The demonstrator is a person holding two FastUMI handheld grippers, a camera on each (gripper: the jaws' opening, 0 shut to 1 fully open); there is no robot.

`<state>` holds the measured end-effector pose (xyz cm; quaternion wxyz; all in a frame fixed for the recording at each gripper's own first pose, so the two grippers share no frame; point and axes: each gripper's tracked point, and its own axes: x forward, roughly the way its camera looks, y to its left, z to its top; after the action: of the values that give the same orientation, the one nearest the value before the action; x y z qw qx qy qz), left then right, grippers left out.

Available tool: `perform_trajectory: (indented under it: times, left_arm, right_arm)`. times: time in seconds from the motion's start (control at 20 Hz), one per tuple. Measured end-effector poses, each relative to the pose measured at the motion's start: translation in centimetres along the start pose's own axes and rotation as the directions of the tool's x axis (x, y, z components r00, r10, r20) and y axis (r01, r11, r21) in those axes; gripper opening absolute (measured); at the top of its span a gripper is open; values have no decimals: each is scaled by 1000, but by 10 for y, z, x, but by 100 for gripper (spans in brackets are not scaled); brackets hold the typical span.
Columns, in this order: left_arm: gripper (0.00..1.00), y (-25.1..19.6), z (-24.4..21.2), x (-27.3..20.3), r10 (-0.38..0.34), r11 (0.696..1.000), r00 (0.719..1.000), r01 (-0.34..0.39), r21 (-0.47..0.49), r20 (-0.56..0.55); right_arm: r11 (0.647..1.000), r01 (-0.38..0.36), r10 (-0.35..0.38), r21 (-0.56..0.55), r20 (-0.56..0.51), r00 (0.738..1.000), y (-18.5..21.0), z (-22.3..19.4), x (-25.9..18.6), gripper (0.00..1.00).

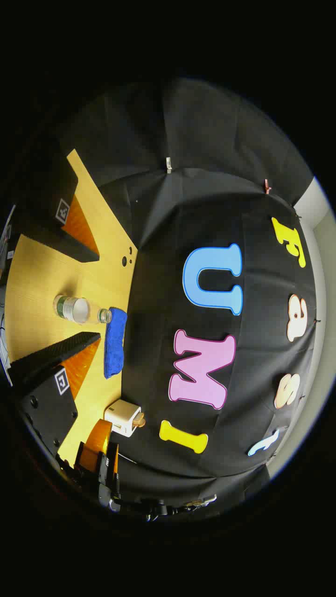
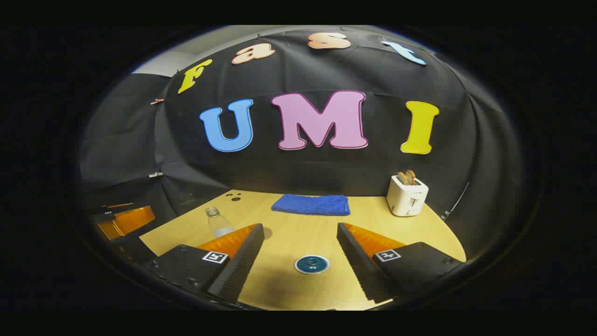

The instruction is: Open the teacup lid with one hand, grasp the water bottle and pour water into the teacup with the other hand; after pouring, place the water bottle on the coaster and then close the teacup lid.

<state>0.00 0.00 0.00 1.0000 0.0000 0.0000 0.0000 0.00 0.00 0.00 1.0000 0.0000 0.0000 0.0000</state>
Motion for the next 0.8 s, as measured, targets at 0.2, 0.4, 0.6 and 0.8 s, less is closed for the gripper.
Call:
perform_trajectory:
  times: [0.2,0.4,0.6,0.8]
  left_arm:
    - [95,-5,8,5,-38,997,999,37,63,24]
    - [95,-10,4,10,-69,996,998,69,61,6]
    - [95,-14,1,15,-88,994,996,88,67,-3]
    - [95,-12,-4,25,-101,991,995,102,87,-20]
  right_arm:
    - [1000,10,-9,-18,21,1000,0,2,-3,98]
    - [1000,24,-23,-14,33,999,-4,3,-6,98]
    - [999,39,-38,-6,25,999,-10,-5,-4,97]
    - [999,46,-46,-10,1,999,-13,-21,2,98]
